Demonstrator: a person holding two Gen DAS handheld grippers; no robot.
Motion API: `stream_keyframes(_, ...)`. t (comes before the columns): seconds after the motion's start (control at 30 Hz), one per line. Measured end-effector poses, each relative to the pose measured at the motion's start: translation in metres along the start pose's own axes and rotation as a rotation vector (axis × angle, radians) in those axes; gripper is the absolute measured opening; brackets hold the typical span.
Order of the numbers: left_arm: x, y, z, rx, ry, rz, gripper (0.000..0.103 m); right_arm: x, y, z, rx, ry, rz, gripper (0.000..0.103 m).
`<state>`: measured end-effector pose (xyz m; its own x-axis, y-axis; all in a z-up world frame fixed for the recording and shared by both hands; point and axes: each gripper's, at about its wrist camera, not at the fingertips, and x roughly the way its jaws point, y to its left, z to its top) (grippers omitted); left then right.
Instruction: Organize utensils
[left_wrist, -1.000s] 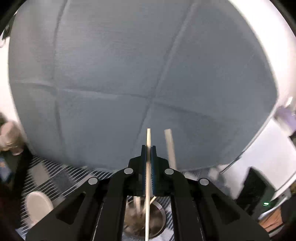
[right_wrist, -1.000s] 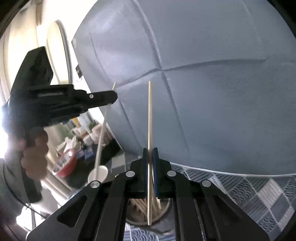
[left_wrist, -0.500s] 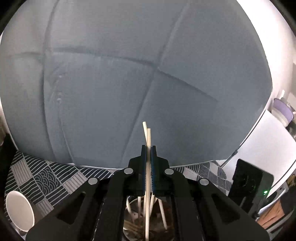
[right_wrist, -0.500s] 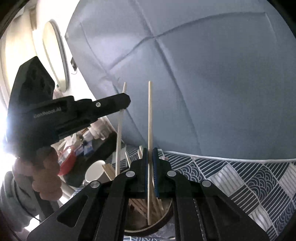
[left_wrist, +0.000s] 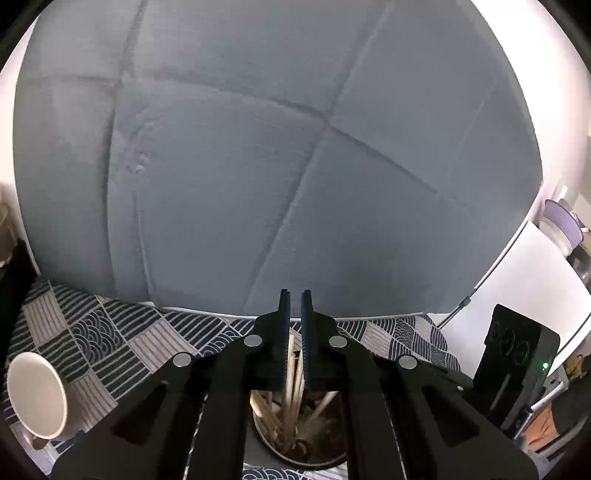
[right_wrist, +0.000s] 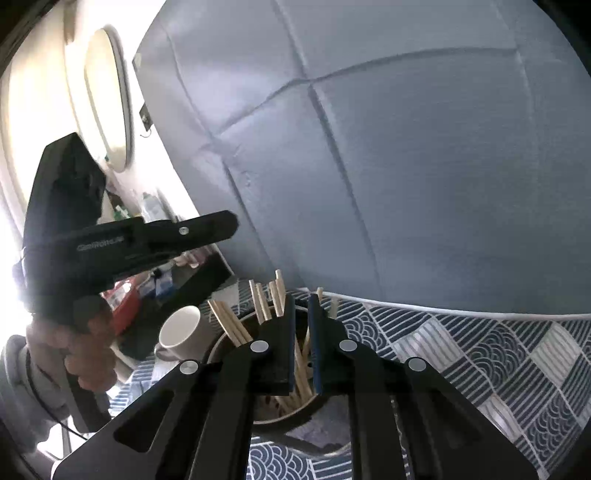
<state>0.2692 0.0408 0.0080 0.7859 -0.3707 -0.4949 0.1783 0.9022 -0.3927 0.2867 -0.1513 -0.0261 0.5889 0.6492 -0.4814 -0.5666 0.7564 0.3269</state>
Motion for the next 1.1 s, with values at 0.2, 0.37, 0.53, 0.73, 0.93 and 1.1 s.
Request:
stream_keyframes(0.2, -0.028, -0.007, -0.001, 0.019, -0.007, 0.044, 0.025, -0.02, 0.01, 0.007, -0.003, -0.022, -0.039, 0.033)
stream_keyframes(0.37, -0.051, -0.014, -0.011, 0.017, 0.007, 0.077, 0.049, -0.036, 0.024, 0.006, -0.017, -0.018, -0.058, 0.049)
stream_keyframes(0.53, -0.068, -0.017, -0.03, 0.007, 0.035, 0.093, 0.065, -0.046, 0.042, -0.004, -0.054, 0.018, -0.166, 0.072)
stream_keyframes(0.73, -0.085, -0.012, -0.058, -0.01, 0.043, 0.174, 0.088, -0.056, 0.051, -0.022, -0.061, 0.052, -0.214, 0.085)
stream_keyframes(0.93, -0.097, -0.015, -0.079, 0.013, 0.074, 0.189, 0.097, -0.068, 0.05, -0.046, -0.026, 0.11, -0.273, 0.089)
stream_keyframes(1.1, -0.106, -0.023, -0.106, 0.08, 0.095, 0.263, 0.097, -0.082, 0.054, -0.065, -0.004, 0.146, -0.303, 0.09)
